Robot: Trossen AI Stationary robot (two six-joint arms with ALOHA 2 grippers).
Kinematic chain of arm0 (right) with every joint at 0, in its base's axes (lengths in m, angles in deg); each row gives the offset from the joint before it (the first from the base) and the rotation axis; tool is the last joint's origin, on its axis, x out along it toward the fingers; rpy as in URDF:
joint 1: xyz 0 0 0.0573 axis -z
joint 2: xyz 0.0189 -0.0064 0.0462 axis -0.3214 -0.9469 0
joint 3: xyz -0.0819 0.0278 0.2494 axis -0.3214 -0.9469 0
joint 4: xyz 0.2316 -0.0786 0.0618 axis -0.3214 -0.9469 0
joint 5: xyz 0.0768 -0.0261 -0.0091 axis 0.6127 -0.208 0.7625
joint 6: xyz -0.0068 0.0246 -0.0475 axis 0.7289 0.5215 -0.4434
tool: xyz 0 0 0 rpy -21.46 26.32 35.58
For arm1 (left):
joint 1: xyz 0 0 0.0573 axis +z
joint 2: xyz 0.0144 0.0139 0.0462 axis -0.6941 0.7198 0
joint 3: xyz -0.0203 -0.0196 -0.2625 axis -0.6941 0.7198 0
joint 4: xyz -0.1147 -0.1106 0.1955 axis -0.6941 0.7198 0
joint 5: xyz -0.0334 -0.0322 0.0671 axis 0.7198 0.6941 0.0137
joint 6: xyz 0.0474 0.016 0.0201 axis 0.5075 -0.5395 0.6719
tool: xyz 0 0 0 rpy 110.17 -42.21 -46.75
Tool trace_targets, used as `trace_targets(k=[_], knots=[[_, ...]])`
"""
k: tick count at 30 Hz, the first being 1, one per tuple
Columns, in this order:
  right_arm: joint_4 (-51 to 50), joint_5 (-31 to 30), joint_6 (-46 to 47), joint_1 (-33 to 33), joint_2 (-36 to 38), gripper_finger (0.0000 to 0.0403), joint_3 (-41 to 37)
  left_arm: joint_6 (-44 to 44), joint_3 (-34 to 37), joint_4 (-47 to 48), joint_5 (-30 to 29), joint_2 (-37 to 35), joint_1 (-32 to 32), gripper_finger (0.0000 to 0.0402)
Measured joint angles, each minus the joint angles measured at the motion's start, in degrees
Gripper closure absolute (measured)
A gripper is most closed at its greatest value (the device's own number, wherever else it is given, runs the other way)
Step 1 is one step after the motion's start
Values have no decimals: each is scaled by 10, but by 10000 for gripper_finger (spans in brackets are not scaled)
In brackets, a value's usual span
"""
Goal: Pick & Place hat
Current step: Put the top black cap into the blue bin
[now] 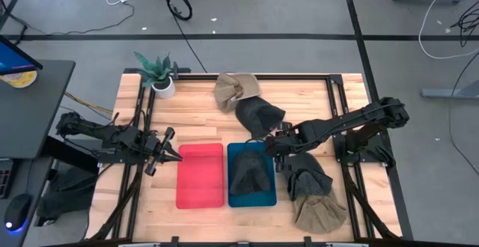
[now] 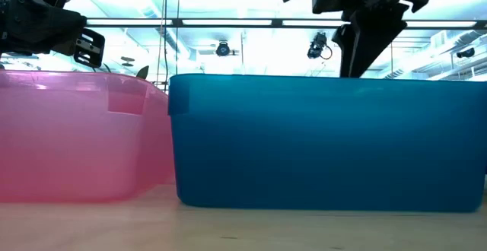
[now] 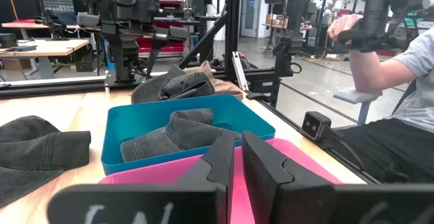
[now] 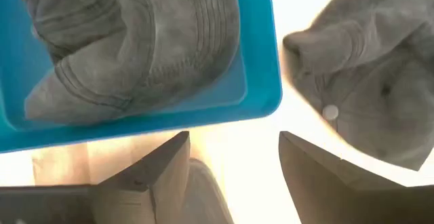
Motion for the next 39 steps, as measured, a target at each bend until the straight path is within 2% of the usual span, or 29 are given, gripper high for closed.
trace_targets(k=[3,10,15,21,24,28,34,39], knots=[[2,-14,-16,-1,0,174,0,0,0,0,0,0,0,367],[74,-178,-79,7,1,174,-7,0,0,0,0,0,0,367],[202,-183,-169,43,1,174,-53,0,0,0,0,0,0,367],[263,-165,-228,119,1,174,-111,0,0,0,0,0,0,367],[300,-137,-298,160,1,174,-126,0,0,0,0,0,0,367],[323,-60,-392,219,1,174,-127,0,0,0,0,0,0,367],[333,10,-450,284,-7,174,-127,0,0,0,0,0,0,367],[375,23,-507,315,-39,174,-127,0,0,0,0,0,0,367]])
